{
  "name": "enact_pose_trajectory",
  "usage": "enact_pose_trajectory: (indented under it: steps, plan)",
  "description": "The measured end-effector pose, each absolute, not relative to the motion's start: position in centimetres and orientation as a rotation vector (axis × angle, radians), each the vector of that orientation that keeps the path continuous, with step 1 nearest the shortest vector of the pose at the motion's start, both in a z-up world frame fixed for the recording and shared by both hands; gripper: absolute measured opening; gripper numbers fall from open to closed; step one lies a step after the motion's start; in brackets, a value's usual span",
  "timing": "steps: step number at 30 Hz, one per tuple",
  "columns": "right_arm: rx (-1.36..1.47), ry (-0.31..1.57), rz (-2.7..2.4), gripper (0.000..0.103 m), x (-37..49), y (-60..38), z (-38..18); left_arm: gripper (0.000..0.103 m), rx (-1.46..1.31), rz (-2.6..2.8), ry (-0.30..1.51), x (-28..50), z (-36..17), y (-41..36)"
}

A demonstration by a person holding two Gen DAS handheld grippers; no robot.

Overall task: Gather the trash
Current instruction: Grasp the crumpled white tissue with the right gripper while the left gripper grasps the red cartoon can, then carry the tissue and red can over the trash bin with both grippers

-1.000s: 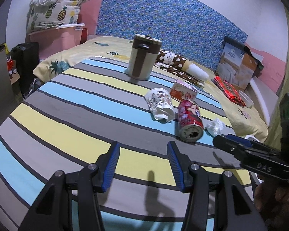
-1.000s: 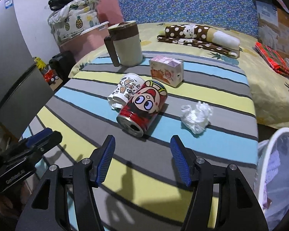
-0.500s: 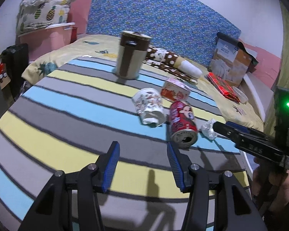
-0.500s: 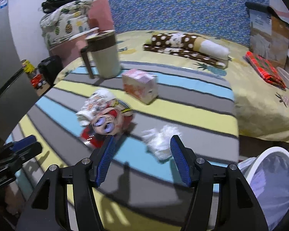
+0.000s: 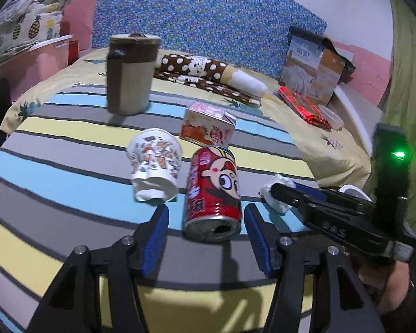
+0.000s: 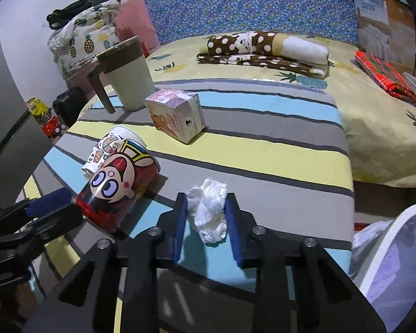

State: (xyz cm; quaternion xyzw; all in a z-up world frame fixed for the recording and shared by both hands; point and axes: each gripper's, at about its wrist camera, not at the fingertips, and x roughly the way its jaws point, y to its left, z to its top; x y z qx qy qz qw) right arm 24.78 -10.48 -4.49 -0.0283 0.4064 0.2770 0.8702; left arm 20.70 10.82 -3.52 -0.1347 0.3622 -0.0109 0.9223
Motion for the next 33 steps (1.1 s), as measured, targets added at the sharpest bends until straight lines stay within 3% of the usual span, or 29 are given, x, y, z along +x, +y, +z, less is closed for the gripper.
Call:
enact_pose_trajectory:
  steps: [10,33]
  plan:
    - [0.038,0.835,0.547,0.025,23.9,-15.0,-3.7,0.054,-0.195,0.029,0.830,22.8,-5.6,8.4]
    - [0.108,0.720,0.409,0.025,19.3,-24.5,-0.3,0.054,-0.137,-0.121,0.723,17.0,-0.1,-0.3]
